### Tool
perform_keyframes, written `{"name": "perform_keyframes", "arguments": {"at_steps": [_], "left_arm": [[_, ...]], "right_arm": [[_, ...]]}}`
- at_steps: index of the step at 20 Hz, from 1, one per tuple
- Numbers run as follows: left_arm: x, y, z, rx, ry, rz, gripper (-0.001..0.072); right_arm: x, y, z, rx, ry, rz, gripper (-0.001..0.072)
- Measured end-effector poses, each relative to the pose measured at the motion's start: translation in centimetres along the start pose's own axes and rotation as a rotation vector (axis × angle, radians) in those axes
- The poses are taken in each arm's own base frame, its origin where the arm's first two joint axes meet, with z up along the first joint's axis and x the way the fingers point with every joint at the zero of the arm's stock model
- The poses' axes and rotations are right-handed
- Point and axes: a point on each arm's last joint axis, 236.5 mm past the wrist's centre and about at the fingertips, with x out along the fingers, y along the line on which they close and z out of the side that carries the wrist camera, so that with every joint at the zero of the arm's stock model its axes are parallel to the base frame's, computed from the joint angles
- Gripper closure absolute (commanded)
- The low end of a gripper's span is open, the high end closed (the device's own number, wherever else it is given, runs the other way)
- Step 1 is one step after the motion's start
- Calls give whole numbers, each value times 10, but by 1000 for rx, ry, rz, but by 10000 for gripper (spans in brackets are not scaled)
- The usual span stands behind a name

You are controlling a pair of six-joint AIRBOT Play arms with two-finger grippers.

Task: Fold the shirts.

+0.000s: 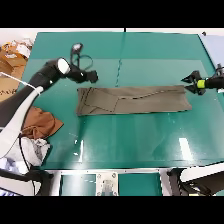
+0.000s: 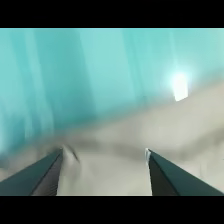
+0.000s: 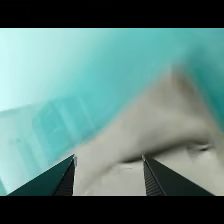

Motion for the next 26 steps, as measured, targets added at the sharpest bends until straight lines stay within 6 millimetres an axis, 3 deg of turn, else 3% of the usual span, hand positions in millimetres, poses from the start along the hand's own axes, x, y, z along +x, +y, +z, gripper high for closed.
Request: {"name": "perform_keyframes", "arguments": {"at_steps": [3, 5, 6, 7, 8, 11, 14, 15, 17, 18, 22, 26], "left_arm": [[-19, 36, 27, -72, -18, 38, 107], [-26, 52, 21, -106, 38, 56, 110], [-29, 55, 17, -114, 62, 57, 229], [-32, 57, 14, -124, 85, 58, 585], [-34, 60, 7, -131, 116, 61, 675], [-38, 58, -2, -141, 164, 48, 679], [-40, 53, -8, -151, 197, 25, 680], [-40, 52, -10, -156, 206, 19, 680], [-41, 47, -12, -163, 217, -2, 680], [-41, 44, -13, -163, 221, -14, 681], [-40, 27, -14, -150, 228, -77, 681], [-14, -24, -35, -64, 264, -149, 681]], "right_arm": [[-25, -18, 19, -107, 14, -16, 232], [-34, -44, 15, -154, 67, -47, 232], [-35, -57, 11, -170, 97, -57, 232], [-33, -69, 6, -181, 128, -62, 232], [-30, -80, 0, -187, 163, -66, 232], [-12, -102, -21, -193, 268, -40, 232], [6, -99, -42, -203, 356, 39, 238], [12, -94, -49, -206, 382, 68, 297], [22, -90, -60, -229, 420, 83, 640], [27, -87, -64, -243, 434, 85, 698], [30, -65, -67, -290, 453, 116, 700], [-2, -19, -63, -358, 431, 152, 699]]}}
